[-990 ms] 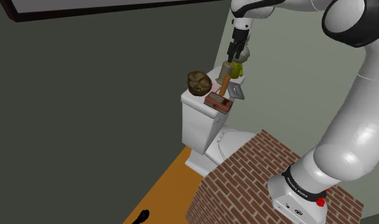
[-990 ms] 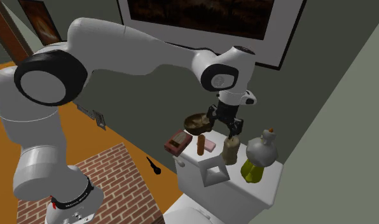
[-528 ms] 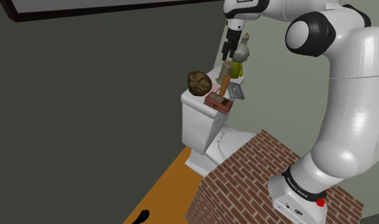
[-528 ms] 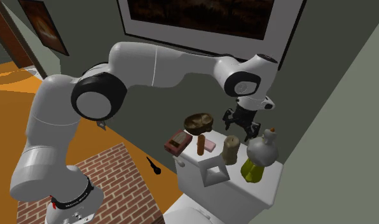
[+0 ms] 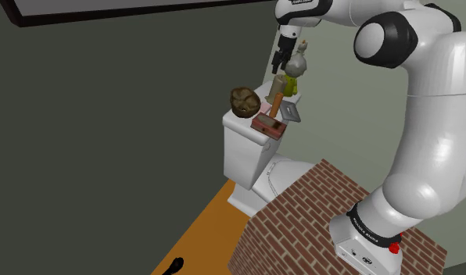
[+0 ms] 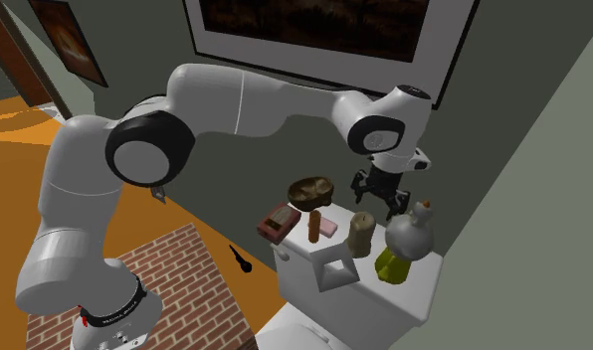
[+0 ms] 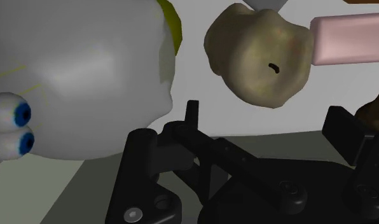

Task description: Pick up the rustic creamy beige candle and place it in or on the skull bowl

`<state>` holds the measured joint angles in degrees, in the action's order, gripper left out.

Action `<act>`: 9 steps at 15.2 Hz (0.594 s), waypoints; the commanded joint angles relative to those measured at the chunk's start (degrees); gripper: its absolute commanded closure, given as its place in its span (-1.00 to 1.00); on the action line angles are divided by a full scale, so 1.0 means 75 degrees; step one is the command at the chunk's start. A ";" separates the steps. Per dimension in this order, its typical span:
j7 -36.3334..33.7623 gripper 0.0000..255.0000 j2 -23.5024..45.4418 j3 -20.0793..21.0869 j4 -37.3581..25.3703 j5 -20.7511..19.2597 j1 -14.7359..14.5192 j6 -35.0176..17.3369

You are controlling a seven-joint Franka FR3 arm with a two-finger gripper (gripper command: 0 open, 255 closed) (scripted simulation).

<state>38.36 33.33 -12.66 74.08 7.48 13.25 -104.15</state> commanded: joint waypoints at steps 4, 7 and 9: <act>-0.0030 -1.00 0.0334 0.0029 0.0195 -0.0009 0.0020 0.0067; -0.0027 1.00 0.0351 0.0047 0.0168 -0.0015 0.0039 0.0078; 0.0071 1.00 0.0540 0.0038 -0.0047 0.0016 0.0144 0.0112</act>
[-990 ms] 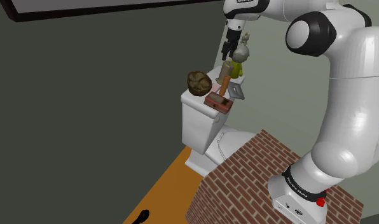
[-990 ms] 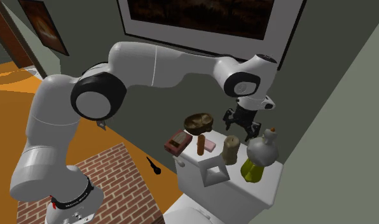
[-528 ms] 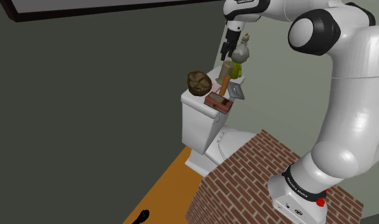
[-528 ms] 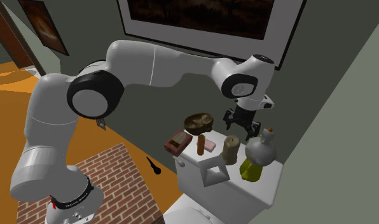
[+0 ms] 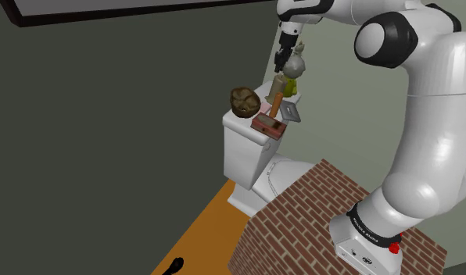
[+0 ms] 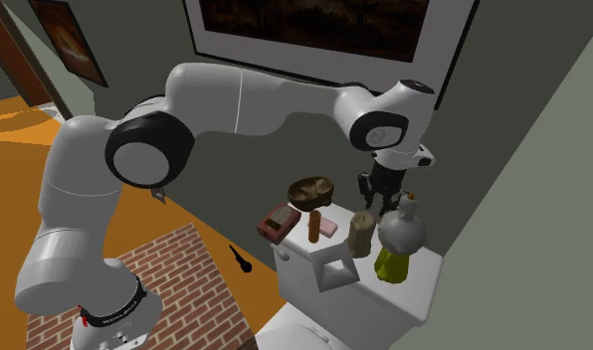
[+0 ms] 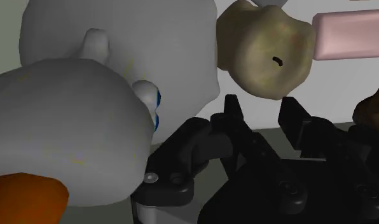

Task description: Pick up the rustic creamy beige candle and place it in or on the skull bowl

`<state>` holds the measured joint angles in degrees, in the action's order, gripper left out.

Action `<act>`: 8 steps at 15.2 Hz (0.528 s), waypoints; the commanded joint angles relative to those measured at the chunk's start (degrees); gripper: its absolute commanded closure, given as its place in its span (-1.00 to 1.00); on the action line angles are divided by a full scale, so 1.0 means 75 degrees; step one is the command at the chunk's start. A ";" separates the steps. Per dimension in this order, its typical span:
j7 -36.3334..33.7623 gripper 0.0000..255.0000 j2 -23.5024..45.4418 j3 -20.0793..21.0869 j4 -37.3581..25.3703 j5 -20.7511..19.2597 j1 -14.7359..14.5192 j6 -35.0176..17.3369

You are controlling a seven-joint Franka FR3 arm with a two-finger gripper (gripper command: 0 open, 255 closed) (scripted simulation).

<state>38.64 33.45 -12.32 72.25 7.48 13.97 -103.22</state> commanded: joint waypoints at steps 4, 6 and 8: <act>0.0092 1.00 0.0471 -0.0029 -0.0056 0.0007 0.0116 0.0310; 0.0051 1.00 0.0087 -0.0040 0.0734 -0.0046 -0.0020 -0.0104; 0.0110 -1.00 -0.0262 -0.0003 0.0472 -0.0014 -0.0024 -0.0171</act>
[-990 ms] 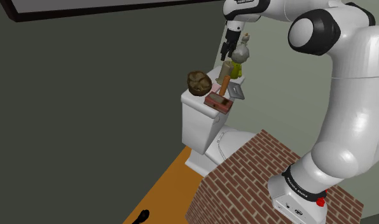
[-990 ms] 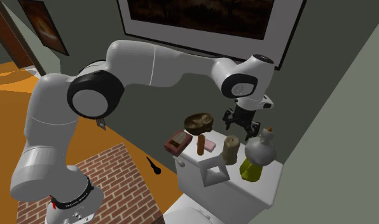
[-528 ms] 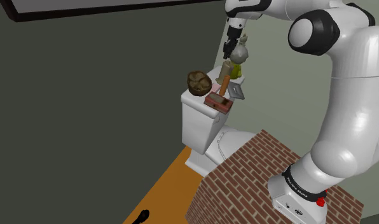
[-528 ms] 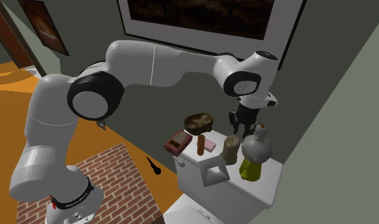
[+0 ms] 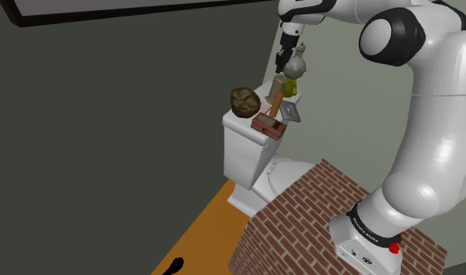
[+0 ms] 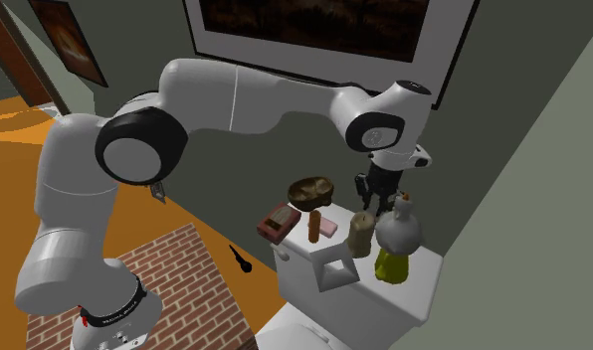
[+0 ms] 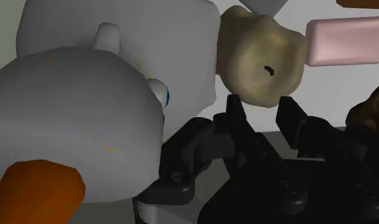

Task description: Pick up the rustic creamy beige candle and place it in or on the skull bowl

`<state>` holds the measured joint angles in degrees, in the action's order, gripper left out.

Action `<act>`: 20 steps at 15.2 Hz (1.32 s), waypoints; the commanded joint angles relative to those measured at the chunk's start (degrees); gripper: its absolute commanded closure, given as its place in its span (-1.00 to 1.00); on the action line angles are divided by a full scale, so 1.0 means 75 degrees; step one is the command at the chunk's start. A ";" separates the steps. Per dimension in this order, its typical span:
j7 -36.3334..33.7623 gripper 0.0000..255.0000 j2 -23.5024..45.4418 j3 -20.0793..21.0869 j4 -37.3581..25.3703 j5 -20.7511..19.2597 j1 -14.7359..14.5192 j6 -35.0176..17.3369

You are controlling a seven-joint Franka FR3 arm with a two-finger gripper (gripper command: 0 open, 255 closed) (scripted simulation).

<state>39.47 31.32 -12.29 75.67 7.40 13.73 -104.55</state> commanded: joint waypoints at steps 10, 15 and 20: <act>-0.6706 -1.00 -0.1778 -0.1337 0.4172 -0.1147 -0.1831 -0.3578; -0.6660 -1.00 -0.1610 -0.1315 0.4218 -0.1076 -0.1783 -0.3785; -0.6660 -1.00 -0.1610 -0.1315 0.4217 -0.1076 -0.1783 -0.3783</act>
